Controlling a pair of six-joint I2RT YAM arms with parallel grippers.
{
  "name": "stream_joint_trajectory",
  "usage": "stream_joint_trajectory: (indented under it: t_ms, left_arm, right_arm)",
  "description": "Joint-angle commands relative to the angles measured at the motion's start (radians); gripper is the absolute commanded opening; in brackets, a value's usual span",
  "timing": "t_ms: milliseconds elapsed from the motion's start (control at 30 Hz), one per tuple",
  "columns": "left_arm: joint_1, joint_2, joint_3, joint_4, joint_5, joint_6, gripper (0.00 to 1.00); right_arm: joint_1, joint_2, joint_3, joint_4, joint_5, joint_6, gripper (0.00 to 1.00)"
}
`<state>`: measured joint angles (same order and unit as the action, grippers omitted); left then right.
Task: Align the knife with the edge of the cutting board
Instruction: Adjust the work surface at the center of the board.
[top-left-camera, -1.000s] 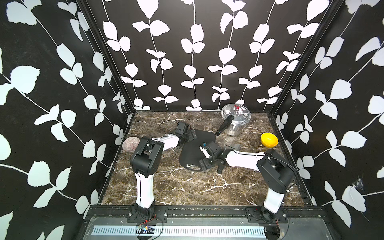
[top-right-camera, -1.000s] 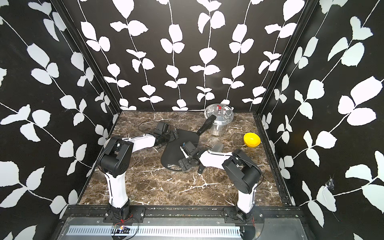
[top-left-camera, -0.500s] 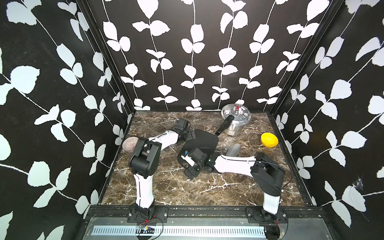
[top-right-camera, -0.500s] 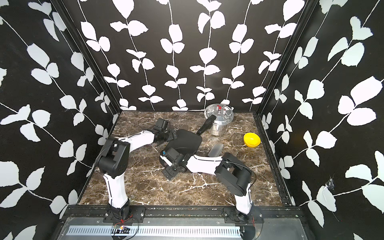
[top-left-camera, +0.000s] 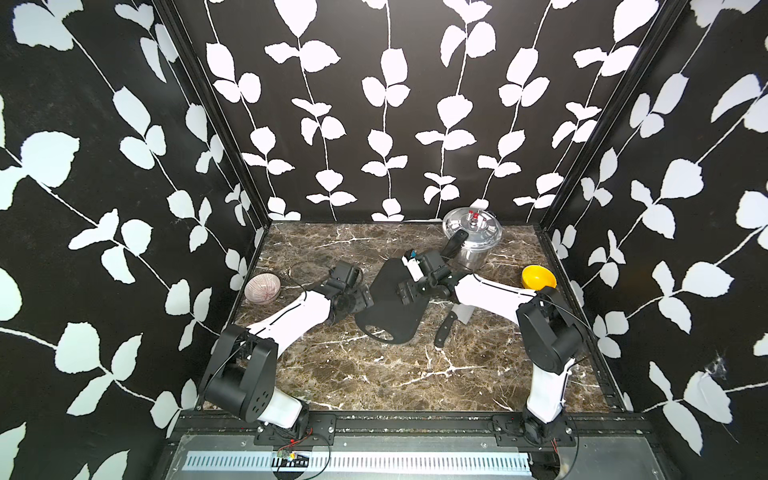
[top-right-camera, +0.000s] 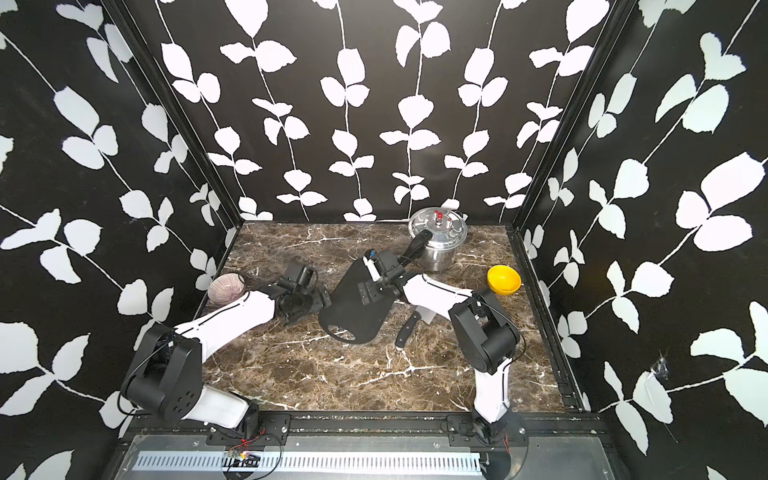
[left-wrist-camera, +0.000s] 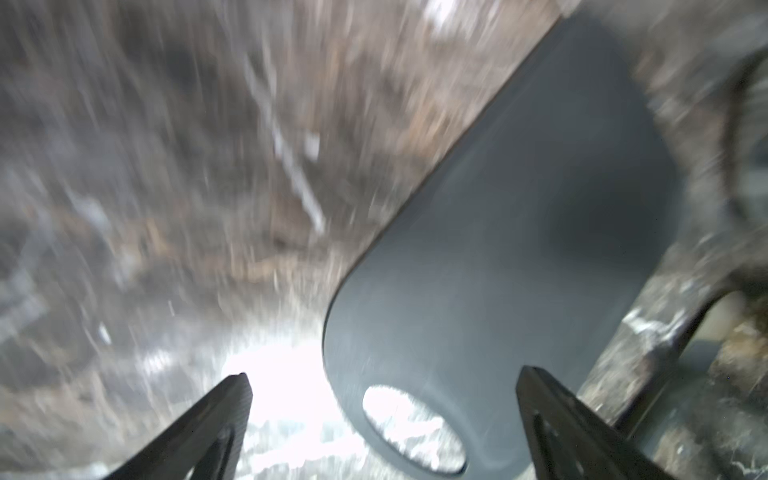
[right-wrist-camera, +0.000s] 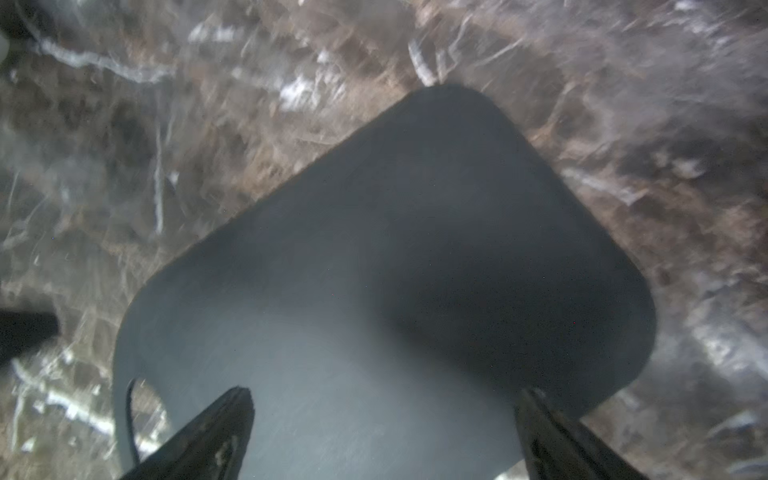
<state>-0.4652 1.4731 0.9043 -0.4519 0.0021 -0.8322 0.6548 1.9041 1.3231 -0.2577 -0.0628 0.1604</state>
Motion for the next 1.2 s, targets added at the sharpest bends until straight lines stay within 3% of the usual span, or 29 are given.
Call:
stream_joint_trajectory:
  t_ms: [0,167,433,667,833,1033,1167]
  left_arm:
    - [-0.047,-0.030,-0.025,-0.017,0.050,-0.114,0.98]
    - [-0.104,0.015,-0.027,0.017,0.095,-0.165,0.98]
    - [-0.141,0.042,-0.078,0.130,0.104,-0.242,0.84]
    - [-0.177,0.135,-0.040,0.242,0.102,-0.291,0.69]
    - [-0.182,0.144,-0.066,0.202,0.086,-0.320,0.65]
    - [-0.174,0.137,-0.029,-0.052,-0.002,-0.253,0.66]
    - [-0.136,0.111,-0.064,-0.099,-0.029,-0.231,0.69]
  right_arm:
    - [-0.015,0.016,0.020,0.043,0.001,-0.019,1.00]
    - [-0.023,-0.018,-0.047,0.066,0.013,-0.016,1.00]
    - [-0.022,-0.094,-0.169,0.127,-0.044,0.050,0.99]
    - [0.006,-0.159,-0.224,0.125,-0.031,0.044,0.98]
    - [0.011,-0.208,-0.257,0.127,-0.016,0.050,0.98]
    - [0.015,-0.256,-0.284,0.123,0.002,0.059,0.98]
    - [0.018,-0.282,-0.300,0.121,0.010,0.064,0.98]
